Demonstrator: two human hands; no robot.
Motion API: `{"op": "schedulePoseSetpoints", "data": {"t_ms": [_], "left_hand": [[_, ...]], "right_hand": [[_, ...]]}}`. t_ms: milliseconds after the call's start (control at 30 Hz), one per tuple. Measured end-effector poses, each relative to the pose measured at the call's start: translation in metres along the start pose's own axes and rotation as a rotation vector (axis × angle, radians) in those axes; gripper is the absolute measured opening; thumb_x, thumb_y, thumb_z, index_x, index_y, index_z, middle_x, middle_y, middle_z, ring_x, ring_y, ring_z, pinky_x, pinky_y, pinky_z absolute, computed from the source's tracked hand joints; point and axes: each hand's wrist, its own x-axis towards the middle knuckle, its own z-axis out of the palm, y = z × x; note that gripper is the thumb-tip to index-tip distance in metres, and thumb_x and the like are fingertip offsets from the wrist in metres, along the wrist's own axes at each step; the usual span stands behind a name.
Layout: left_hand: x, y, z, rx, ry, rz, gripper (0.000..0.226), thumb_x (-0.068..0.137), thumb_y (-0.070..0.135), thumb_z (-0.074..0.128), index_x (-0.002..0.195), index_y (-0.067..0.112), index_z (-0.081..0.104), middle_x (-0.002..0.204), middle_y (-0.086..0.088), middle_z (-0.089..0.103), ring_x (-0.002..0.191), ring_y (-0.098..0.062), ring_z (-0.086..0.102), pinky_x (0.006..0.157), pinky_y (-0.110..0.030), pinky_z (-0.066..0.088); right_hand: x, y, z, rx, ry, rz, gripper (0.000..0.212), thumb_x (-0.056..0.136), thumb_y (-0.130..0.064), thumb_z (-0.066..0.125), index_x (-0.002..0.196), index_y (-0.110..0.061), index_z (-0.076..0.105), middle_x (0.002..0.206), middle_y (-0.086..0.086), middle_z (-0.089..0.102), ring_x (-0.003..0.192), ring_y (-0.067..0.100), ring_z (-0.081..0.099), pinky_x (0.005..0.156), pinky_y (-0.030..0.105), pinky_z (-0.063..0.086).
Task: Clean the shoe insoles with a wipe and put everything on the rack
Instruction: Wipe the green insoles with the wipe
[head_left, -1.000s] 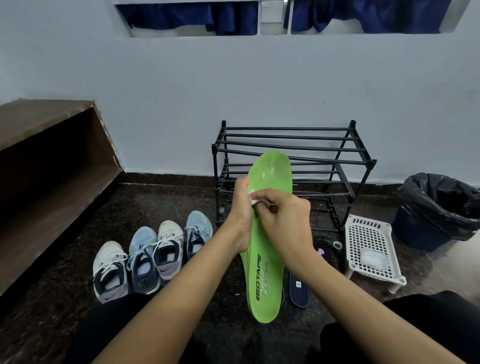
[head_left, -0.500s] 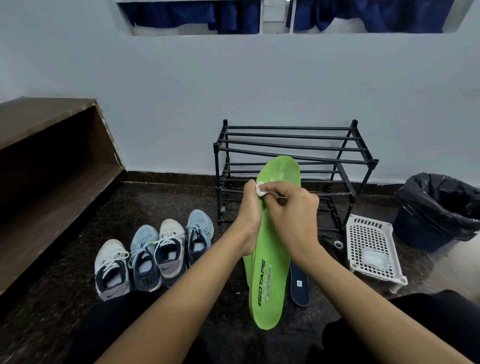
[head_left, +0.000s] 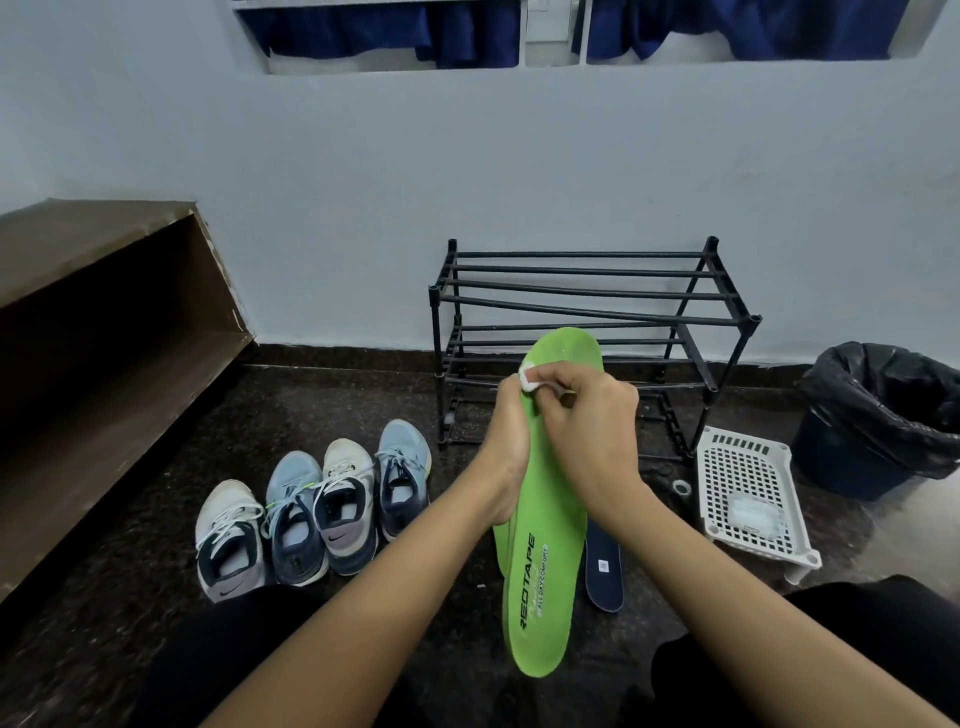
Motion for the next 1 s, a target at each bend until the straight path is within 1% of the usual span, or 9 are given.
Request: {"op": "schedulePoseSetpoints", "data": {"t_ms": [133, 233, 300, 500, 600, 700, 833, 933, 1000], "left_hand": [[0.002, 0.007, -0.009, 0.029, 0.052, 0.018, 0.053, 0.083, 0.057, 0.031, 0.054, 0.022, 0.058, 0.062, 0.000, 0.058, 0.081, -0.024, 0.053, 0.079, -0.041, 0.040], [0.000, 0.010, -0.009, 0.027, 0.093, 0.003, 0.051, 0.073, 0.062, 0.033, 0.055, 0.020, 0.057, 0.067, -0.003, 0.058, 0.085, -0.025, 0.054, 0.081, -0.043, 0.041], [-0.004, 0.011, -0.006, 0.027, 0.091, 0.008, 0.050, 0.073, 0.060, 0.033, 0.055, 0.021, 0.057, 0.065, -0.002, 0.058, 0.083, -0.026, 0.053, 0.080, -0.043, 0.041], [-0.005, 0.005, 0.002, 0.019, -0.021, -0.020, 0.060, 0.093, 0.046, 0.030, 0.057, 0.020, 0.070, 0.061, -0.004, 0.064, 0.061, -0.023, 0.059, 0.060, -0.030, 0.044], [-0.004, 0.008, -0.003, 0.041, -0.052, -0.054, 0.059, 0.094, 0.041, 0.028, 0.055, 0.017, 0.065, 0.053, -0.003, 0.059, 0.051, -0.019, 0.055, 0.052, -0.025, 0.042], [-0.007, 0.014, -0.009, 0.029, -0.047, -0.082, 0.047, 0.092, 0.033, 0.028, 0.058, 0.013, 0.055, 0.048, -0.001, 0.054, 0.041, -0.016, 0.051, 0.043, -0.017, 0.038], [-0.008, 0.017, -0.013, -0.067, 0.018, -0.091, 0.045, 0.090, 0.040, 0.031, 0.063, 0.014, 0.057, 0.056, -0.003, 0.056, 0.051, -0.019, 0.053, 0.049, -0.021, 0.040], [-0.005, 0.020, -0.015, -0.100, 0.046, -0.089, 0.062, 0.094, 0.057, 0.029, 0.077, 0.013, 0.070, 0.073, -0.009, 0.067, 0.068, -0.025, 0.063, 0.063, -0.029, 0.049], [-0.005, 0.020, -0.012, -0.083, 0.044, -0.085, 0.067, 0.094, 0.062, 0.027, 0.083, 0.014, 0.072, 0.081, -0.011, 0.069, 0.078, -0.028, 0.065, 0.071, -0.034, 0.051]], "right_hand": [[-0.011, -0.004, 0.003, 0.041, -0.048, -0.015, 0.024, 0.078, 0.002, 0.064, 0.086, -0.017, 0.075, 0.073, -0.015, 0.065, 0.063, -0.016, 0.055, 0.065, -0.005, 0.032], [-0.016, -0.004, 0.004, 0.030, -0.079, -0.027, 0.025, 0.079, 0.002, 0.063, 0.088, -0.017, 0.076, 0.070, -0.017, 0.061, 0.065, -0.017, 0.054, 0.065, -0.004, 0.032], [-0.013, -0.002, 0.003, 0.020, -0.085, -0.030, 0.024, 0.078, 0.001, 0.064, 0.087, -0.018, 0.076, 0.070, -0.015, 0.063, 0.063, -0.014, 0.055, 0.064, -0.004, 0.032], [0.003, 0.007, -0.004, -0.018, 0.001, -0.015, 0.022, 0.080, 0.001, 0.063, 0.085, -0.016, 0.076, 0.075, -0.001, 0.072, 0.060, 0.007, 0.058, 0.063, -0.002, 0.036], [-0.001, 0.007, -0.004, -0.014, -0.011, -0.008, 0.023, 0.080, 0.001, 0.062, 0.086, -0.018, 0.075, 0.079, -0.004, 0.072, 0.065, 0.008, 0.060, 0.066, 0.002, 0.039], [-0.008, 0.004, -0.003, 0.006, -0.047, -0.018, 0.024, 0.080, 0.002, 0.063, 0.086, -0.018, 0.075, 0.076, -0.010, 0.069, 0.066, 0.002, 0.059, 0.068, -0.001, 0.038], [-0.019, -0.001, 0.001, -0.013, -0.116, -0.046, 0.027, 0.079, 0.003, 0.063, 0.088, -0.019, 0.075, 0.081, -0.007, 0.071, 0.072, 0.007, 0.063, 0.071, 0.001, 0.038], [-0.022, -0.004, 0.001, -0.030, -0.124, -0.100, 0.027, 0.077, 0.006, 0.062, 0.087, -0.015, 0.076, 0.084, -0.004, 0.072, 0.071, 0.004, 0.059, 0.072, 0.000, 0.037], [-0.018, -0.003, 0.000, -0.022, -0.130, -0.092, 0.028, 0.077, 0.006, 0.061, 0.087, -0.015, 0.075, 0.082, -0.005, 0.072, 0.069, 0.002, 0.057, 0.071, -0.001, 0.037]]}}
